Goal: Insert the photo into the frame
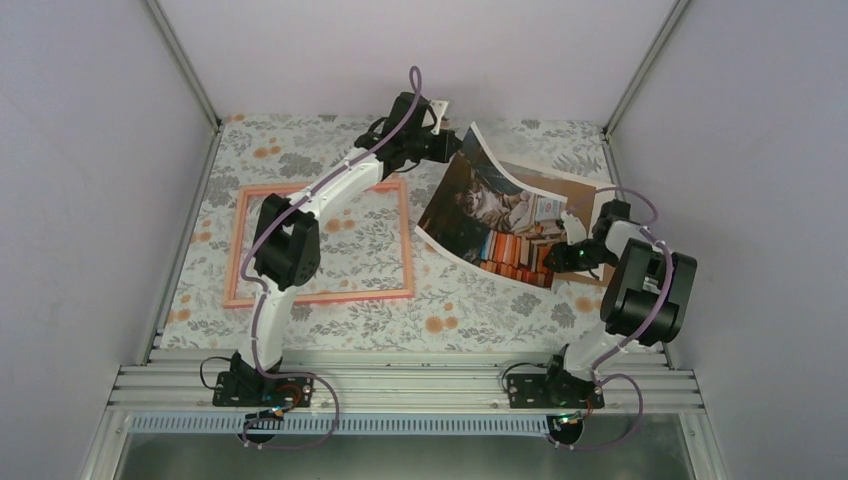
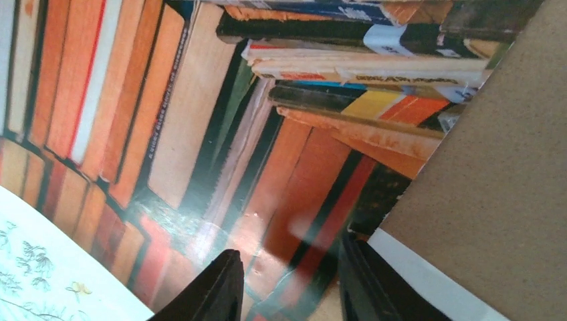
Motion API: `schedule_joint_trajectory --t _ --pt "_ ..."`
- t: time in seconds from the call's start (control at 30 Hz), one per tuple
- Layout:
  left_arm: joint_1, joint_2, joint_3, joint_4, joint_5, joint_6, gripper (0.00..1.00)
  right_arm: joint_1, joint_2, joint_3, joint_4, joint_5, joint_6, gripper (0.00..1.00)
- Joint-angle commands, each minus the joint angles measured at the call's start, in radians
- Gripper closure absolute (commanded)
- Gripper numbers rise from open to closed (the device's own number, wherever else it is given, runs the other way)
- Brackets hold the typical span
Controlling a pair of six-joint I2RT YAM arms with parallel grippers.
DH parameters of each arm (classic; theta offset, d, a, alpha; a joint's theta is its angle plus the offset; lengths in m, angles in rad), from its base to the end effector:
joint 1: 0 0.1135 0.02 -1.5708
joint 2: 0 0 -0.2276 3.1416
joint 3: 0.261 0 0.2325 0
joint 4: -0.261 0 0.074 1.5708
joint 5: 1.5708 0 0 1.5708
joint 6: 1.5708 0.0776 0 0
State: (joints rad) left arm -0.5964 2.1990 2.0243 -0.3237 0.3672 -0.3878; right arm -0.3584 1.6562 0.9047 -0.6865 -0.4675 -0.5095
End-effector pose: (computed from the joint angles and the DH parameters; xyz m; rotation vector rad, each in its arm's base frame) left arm 0.4096 -0.3118 0.2477 0.4641 2.1333 -0.9645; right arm 0.2590 -0.0597 0.0887 -0.2537 2.7685 0.5228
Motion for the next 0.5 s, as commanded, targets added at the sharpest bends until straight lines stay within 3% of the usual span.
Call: schedule_joint_trajectory --t 0.0,0.23,0.47 --pt "0.005 0.004 -0.003 0.026 0.013 -0.021 0.98 0.043 -0.007 -0.042 0.040 0.102 -0.031 0.66" --pt "0.031 -0.028 0.012 0.015 -0.004 0.020 0.98 0.027 0.001 -0.157 0.129 0.393 -0.178 0.74" --pt "0.070 -0.075 -0.050 0.022 0.025 0.033 0.98 -0.016 0.040 -0.167 0.182 0.532 -0.252 0.76"
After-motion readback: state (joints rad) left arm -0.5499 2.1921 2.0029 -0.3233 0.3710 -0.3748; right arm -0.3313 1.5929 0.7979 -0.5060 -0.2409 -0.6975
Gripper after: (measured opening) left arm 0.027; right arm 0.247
